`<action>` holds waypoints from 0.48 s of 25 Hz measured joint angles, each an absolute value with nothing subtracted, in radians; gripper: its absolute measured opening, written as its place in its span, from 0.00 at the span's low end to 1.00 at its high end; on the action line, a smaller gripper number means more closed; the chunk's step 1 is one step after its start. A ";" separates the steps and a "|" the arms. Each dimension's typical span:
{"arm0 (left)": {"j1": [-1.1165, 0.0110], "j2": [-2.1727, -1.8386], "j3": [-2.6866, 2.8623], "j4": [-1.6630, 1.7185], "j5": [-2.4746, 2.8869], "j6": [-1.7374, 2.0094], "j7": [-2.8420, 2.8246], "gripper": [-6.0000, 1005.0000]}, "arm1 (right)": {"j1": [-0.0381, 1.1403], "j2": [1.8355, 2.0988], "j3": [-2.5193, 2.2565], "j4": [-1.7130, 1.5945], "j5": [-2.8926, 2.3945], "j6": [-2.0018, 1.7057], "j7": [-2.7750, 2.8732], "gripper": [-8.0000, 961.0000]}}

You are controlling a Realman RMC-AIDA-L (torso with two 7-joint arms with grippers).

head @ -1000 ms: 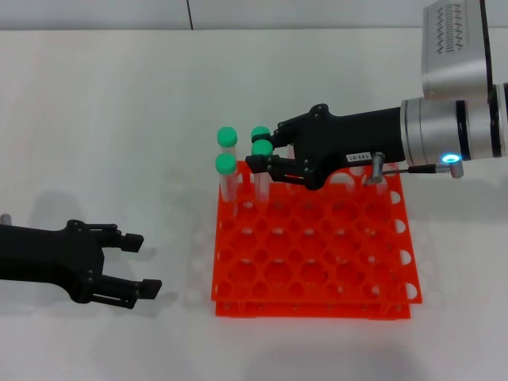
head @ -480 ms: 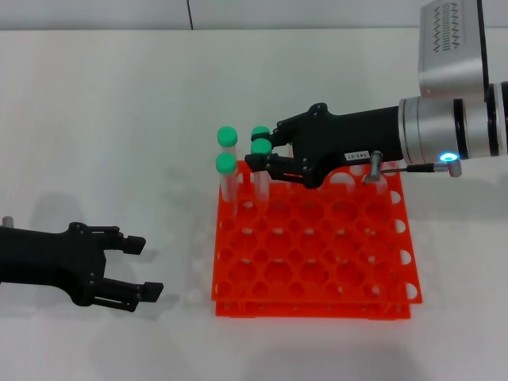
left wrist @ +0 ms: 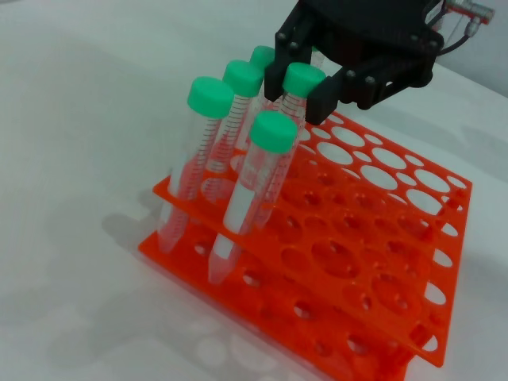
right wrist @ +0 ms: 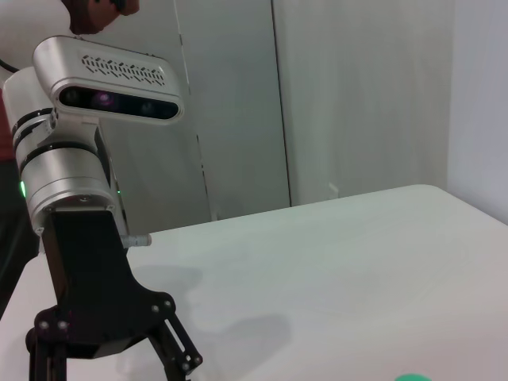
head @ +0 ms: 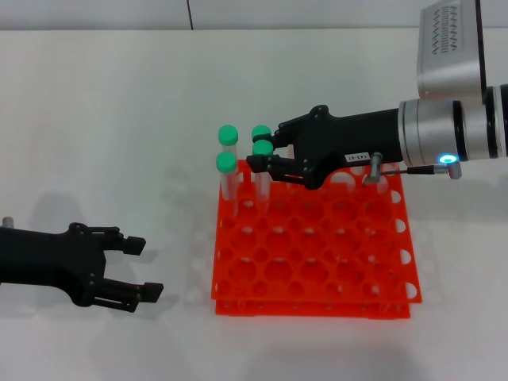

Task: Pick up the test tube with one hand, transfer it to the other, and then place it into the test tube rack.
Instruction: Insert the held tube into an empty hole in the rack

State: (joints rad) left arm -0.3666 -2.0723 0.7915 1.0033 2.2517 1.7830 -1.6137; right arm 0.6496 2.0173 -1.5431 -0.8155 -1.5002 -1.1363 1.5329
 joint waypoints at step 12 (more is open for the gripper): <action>-0.365 -2.074 0.791 1.003 2.252 1.782 -1.612 0.87 | 0.643 2.019 -1.545 -0.815 -1.500 -1.127 1.531 0.28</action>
